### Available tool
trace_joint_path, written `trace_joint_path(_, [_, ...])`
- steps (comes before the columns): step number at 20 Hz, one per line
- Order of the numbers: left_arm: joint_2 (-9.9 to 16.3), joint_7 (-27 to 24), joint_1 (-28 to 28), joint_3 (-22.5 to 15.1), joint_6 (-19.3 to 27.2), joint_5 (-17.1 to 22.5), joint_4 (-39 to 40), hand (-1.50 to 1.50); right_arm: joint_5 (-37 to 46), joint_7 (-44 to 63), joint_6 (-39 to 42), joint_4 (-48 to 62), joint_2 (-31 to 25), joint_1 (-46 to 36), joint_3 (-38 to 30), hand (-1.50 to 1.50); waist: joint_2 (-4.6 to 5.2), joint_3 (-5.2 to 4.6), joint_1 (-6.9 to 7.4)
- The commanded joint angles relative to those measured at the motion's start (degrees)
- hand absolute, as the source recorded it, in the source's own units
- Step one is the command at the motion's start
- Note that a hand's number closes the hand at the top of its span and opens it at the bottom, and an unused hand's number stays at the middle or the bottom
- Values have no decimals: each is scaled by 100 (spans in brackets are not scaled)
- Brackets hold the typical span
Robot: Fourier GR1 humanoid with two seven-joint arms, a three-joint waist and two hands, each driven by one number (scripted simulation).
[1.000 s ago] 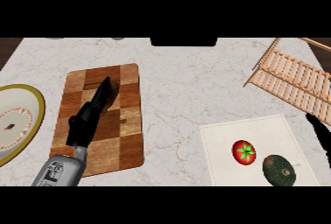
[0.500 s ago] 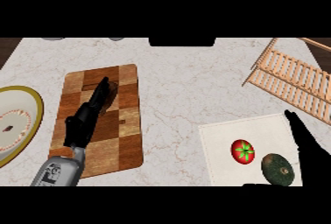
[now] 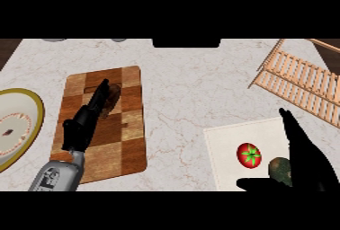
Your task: Pick the tomato from the placemat and place it in the tiered shelf
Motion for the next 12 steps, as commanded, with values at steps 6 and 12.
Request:
trace_joint_path(6, [42, 87, -12, 123, -185, -3, -47, 0, 625, 682, 286, 433, 645, 172, 119, -150, -6, 4, -10])
trace_joint_path(12, [-255, -325, 42, 55, -34, -258, 300, 0, 775, 337, 428, 726, 911, 179, -18, -150, 1, 3, -17])
